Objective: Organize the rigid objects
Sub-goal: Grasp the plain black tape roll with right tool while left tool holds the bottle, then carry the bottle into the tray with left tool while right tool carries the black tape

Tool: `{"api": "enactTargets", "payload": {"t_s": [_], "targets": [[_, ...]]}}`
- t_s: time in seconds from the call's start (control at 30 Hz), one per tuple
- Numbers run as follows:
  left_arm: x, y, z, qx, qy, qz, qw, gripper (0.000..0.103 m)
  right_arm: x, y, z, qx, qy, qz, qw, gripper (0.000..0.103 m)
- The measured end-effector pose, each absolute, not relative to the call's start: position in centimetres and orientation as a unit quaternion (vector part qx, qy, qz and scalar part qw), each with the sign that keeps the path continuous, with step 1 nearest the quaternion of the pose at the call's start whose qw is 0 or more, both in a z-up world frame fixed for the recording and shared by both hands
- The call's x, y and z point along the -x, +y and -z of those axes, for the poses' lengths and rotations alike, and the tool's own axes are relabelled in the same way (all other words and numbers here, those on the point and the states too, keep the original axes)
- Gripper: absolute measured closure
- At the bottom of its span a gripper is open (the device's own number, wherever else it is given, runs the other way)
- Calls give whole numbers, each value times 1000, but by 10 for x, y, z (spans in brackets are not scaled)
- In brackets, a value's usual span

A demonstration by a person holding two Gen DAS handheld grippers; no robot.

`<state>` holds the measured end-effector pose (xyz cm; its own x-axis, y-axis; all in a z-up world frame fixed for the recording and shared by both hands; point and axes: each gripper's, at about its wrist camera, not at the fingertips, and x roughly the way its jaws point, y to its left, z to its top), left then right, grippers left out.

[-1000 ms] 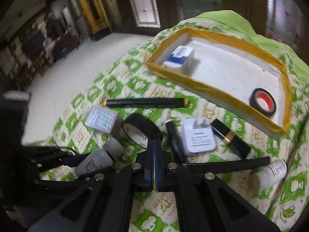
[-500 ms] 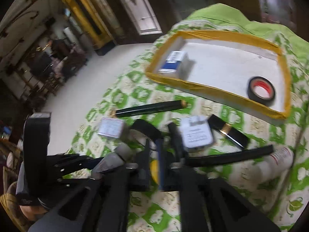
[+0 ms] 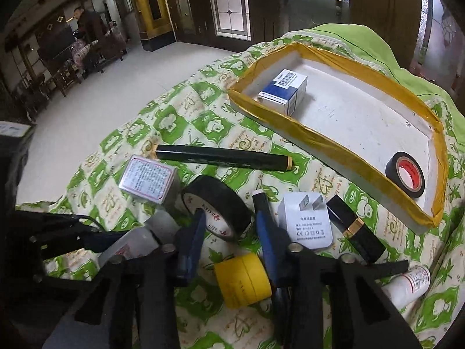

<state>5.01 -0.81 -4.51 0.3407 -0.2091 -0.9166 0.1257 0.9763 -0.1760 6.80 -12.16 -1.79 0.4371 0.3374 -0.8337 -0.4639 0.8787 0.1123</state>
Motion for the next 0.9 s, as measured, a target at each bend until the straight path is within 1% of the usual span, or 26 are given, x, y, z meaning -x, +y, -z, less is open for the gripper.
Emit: {"api": "enactTargets", "payload": {"t_s": [0.17, 0.23, 0.3, 0.9], "targets": [[-50, -9, 45, 36, 565, 102, 818, 67, -69, -123, 17, 73, 466, -224, 853, 85], [-50, -9, 45, 36, 564, 102, 819, 67, -68, -125, 14, 70, 462, -221, 856, 93], [-49, -9, 44, 35, 561, 102, 821, 67, -68, -128, 10, 65, 456, -220, 860, 96], [-36, -2, 22, 59, 509, 115, 851, 67, -58, -139, -20, 65, 407, -204, 888, 96]]}}
